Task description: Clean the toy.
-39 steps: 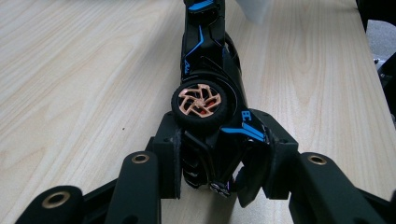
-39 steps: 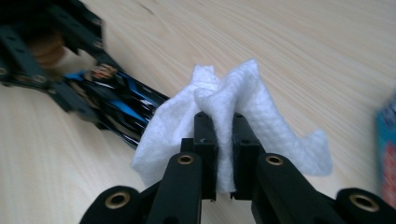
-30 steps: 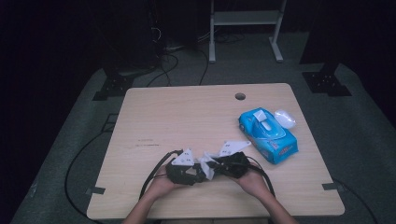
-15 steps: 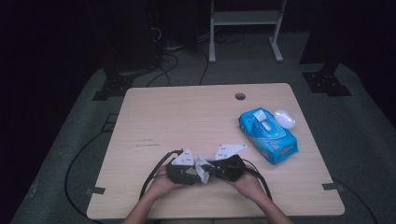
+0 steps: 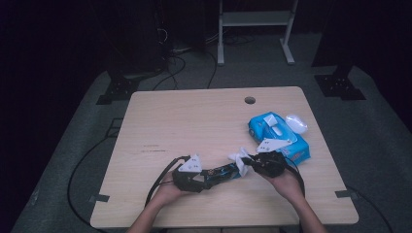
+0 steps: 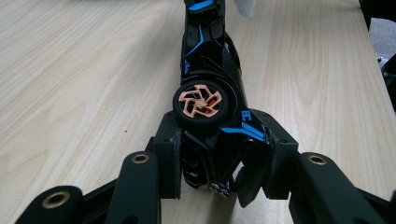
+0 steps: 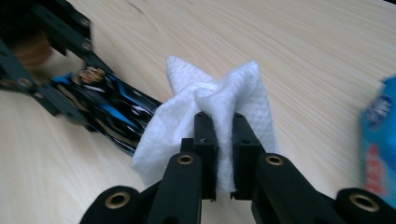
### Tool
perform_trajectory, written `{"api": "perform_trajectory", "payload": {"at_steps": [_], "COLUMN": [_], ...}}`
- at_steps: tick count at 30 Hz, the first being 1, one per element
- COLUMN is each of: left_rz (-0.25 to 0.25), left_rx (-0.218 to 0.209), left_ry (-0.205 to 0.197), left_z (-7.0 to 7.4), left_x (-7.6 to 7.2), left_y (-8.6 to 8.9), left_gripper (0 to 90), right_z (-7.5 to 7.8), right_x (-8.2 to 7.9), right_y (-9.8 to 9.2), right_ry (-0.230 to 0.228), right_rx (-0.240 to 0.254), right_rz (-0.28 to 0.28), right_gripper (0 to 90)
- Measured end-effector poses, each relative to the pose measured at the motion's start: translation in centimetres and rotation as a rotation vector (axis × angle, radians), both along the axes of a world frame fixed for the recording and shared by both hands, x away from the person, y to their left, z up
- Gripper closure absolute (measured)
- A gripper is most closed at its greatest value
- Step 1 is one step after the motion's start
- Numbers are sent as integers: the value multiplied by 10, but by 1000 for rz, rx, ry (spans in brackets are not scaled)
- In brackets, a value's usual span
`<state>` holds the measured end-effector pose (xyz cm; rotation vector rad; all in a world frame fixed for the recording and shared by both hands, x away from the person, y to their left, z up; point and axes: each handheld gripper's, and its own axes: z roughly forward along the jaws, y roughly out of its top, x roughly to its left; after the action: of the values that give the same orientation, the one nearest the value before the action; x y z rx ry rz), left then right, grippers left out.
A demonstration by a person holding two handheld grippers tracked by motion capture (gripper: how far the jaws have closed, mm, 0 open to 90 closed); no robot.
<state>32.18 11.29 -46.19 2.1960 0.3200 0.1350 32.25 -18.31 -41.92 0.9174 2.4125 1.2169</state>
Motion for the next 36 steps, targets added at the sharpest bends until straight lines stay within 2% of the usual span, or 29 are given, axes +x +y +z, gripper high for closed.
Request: {"api": "perform_trajectory", "payload": {"at_steps": [4,9,14,16,20,23,25,28,31,34,36], "left_rz": [0,1,3,3,5,2,2,3,1,1,5], "left_rx": [1,3,4,4,-4,3,1,0,3,2,-1], "left_ry": [0,-3,-2,-1,1,-5,-3,-1,-4,-5,-2], "left_z": [0,0,0,0,0,0,0,0,0,0,0], "left_x": [0,1,1,2,2,2,3,2,3,3,3], "left_y": [1,1,3,3,2,2,2,3,3,3,3], "left_gripper": [581,581,581,581,581,581,581,581,581,581,581], "right_z": [-1,-1,-3,-3,2,-1,-3,-5,-8,-4,-2], "right_x": [0,-2,2,1,-1,-1,-1,3,6,4,2], "right_y": [-1,11,4,1,11,17,14,1,-6,-3,3], "right_ry": [1,-4,3,9,4,11,18,25,36,35,24], "right_rx": [6,-3,-20,6,44,20,25,12,8,31,48], "right_rz": [7,45,10,7,47,65,61,15,-5,4,30], "right_gripper": [833,833,833,833,833,833,833,833,833,833,833]}}
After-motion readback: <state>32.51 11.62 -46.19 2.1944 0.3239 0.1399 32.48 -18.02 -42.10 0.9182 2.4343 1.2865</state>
